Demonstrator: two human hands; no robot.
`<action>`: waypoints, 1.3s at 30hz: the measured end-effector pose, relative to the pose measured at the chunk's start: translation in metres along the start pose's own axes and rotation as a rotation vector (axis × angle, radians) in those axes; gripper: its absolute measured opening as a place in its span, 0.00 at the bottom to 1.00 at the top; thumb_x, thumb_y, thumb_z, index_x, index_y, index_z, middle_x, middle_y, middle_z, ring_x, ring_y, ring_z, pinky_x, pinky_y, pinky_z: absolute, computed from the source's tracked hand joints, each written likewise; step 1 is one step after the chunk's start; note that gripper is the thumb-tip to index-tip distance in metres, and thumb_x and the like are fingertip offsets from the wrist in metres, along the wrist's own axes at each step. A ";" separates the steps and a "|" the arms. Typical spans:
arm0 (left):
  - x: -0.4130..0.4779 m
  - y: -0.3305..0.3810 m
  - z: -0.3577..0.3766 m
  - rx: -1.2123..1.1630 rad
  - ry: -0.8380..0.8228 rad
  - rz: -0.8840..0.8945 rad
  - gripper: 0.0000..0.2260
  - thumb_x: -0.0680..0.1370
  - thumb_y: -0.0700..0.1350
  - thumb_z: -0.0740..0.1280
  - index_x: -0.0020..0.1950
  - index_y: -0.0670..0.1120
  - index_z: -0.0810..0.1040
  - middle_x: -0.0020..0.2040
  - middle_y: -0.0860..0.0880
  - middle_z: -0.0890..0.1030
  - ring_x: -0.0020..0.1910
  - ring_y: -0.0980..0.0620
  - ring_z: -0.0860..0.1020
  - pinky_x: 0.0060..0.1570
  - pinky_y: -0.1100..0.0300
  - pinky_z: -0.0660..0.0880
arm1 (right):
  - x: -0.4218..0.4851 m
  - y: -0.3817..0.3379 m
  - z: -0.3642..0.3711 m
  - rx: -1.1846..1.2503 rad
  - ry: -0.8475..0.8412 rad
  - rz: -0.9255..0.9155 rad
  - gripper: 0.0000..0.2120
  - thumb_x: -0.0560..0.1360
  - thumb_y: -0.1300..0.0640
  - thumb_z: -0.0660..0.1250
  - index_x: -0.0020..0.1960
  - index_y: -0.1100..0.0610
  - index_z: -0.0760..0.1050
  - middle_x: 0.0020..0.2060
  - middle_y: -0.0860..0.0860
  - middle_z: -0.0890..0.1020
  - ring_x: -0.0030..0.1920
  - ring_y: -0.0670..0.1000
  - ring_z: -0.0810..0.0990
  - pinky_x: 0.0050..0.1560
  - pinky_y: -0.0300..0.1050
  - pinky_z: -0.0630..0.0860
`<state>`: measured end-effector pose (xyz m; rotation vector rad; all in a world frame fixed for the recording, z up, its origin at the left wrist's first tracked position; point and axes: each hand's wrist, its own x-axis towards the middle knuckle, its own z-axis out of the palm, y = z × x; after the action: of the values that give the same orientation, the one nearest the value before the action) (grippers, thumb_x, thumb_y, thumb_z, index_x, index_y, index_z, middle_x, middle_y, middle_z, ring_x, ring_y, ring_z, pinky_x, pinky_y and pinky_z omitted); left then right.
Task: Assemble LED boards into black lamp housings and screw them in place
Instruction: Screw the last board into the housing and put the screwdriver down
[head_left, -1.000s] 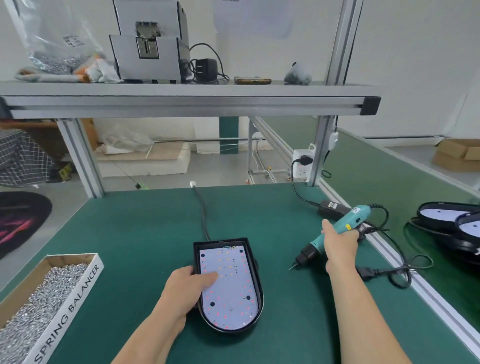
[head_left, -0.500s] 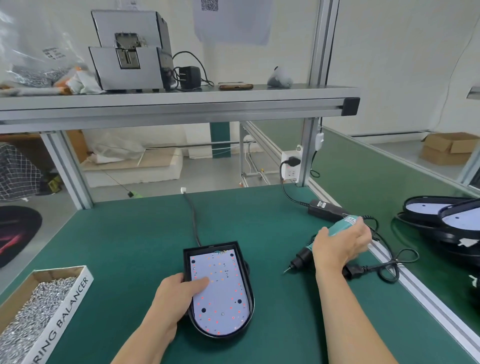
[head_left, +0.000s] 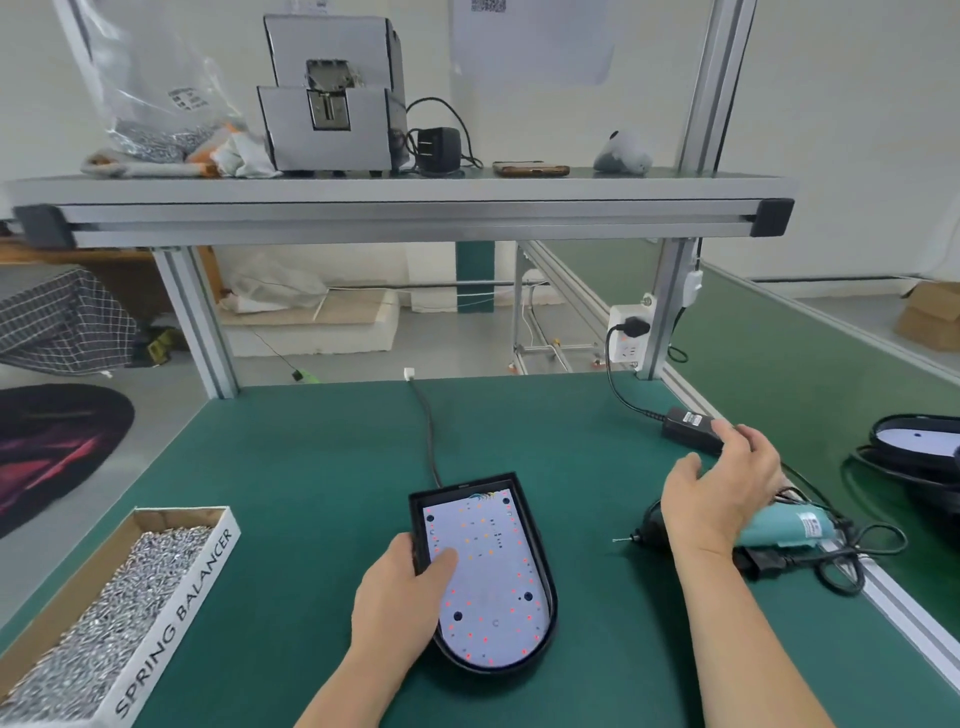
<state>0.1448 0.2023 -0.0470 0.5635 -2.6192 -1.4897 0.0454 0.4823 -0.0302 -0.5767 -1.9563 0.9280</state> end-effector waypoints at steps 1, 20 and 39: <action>0.000 0.000 0.000 0.003 0.008 0.008 0.09 0.78 0.52 0.67 0.42 0.49 0.74 0.39 0.54 0.80 0.39 0.54 0.77 0.36 0.58 0.69 | -0.001 -0.001 0.000 0.009 -0.007 -0.011 0.21 0.72 0.71 0.68 0.64 0.62 0.77 0.65 0.61 0.73 0.69 0.63 0.66 0.73 0.59 0.62; -0.003 -0.006 0.005 -0.042 0.066 0.096 0.11 0.80 0.47 0.64 0.37 0.50 0.71 0.27 0.64 0.74 0.28 0.63 0.71 0.30 0.70 0.67 | -0.032 -0.084 0.051 0.135 -0.909 -0.287 0.12 0.79 0.63 0.64 0.61 0.54 0.79 0.56 0.49 0.79 0.52 0.44 0.78 0.55 0.32 0.72; 0.002 -0.008 0.009 0.004 0.114 0.150 0.11 0.79 0.46 0.63 0.37 0.47 0.69 0.28 0.53 0.69 0.26 0.54 0.64 0.26 0.64 0.64 | -0.059 -0.149 0.163 -0.665 -1.506 -0.913 0.41 0.73 0.77 0.52 0.78 0.43 0.64 0.81 0.46 0.56 0.79 0.55 0.58 0.74 0.53 0.64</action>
<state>0.1428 0.2058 -0.0585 0.4283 -2.5171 -1.3669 -0.0699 0.2878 0.0010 1.0204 -3.3332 -0.0913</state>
